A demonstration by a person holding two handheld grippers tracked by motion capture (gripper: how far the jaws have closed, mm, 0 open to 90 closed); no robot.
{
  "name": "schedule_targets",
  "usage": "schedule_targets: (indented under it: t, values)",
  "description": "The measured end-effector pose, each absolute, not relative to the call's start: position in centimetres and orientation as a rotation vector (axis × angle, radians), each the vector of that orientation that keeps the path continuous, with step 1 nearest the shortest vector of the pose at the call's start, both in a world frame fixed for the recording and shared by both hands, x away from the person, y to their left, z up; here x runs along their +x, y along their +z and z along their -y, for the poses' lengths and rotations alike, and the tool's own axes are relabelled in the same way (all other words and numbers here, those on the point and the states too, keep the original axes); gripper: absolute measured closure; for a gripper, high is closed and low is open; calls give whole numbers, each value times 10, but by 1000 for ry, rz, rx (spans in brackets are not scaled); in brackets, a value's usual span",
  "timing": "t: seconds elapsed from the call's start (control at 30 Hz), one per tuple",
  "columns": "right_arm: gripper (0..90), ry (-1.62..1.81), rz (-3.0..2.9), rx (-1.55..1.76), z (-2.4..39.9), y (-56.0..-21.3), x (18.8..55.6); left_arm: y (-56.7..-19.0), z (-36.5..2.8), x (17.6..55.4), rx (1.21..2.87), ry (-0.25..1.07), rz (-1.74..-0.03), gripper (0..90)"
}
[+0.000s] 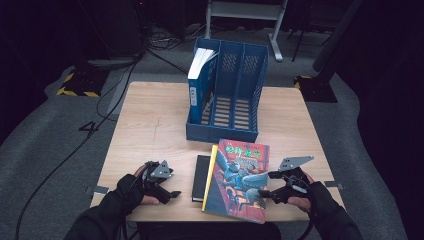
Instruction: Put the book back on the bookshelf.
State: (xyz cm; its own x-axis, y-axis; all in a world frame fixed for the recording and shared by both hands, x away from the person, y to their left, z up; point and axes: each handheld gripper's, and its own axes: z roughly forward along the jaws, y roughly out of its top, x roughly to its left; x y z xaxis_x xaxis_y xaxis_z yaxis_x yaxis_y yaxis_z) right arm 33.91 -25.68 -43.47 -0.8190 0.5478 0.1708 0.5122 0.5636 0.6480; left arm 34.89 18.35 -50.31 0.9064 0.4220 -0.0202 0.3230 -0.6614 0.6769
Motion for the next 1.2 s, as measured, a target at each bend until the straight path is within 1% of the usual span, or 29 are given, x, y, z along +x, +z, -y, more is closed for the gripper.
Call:
schedule_targets:
  t: [0.27, 0.33, 0.43, 0.5, 0.77, 0.87, 0.9, 1.03, 1.1, 1.2]
  values:
    - [168, 1088, -2734, 906, 255, -432, 338, -505, -185, 350, 2334, 183, -514, 138]
    - [216, 1096, -2710, 901, 255, -429, 337, -505, -185, 350, 2333, 183, -514, 138]
    - [219, 1091, -2716, 887, 254, -427, 338, -505, -185, 350, 2335, 183, -512, 138]
    - [260, 1110, -2715, 882, 254, -427, 340, -505, -185, 350, 2336, 179, -513, 138]
    - [277, 1146, -2717, 854, 243, -424, 349, -505, -185, 351, 2336, 179, -514, 138]
    - [341, 1168, -2713, 862, 240, -424, 354, -505, -185, 351, 2335, 179, -517, 137]
    - [341, 1168, -2713, 862, 240, -424, 354, -505, -185, 351, 2335, 179, -517, 137]
    - [502, 1223, -2716, 870, 235, -425, 361, -504, -184, 351, 2340, 180, -522, 137]
    - [607, 1258, -2716, 858, 233, -427, 364, -503, -183, 351, 2348, 180, -529, 136]
    - [668, 1299, -2710, 851, 231, -429, 367, -501, -182, 352, 2365, 182, -541, 140]
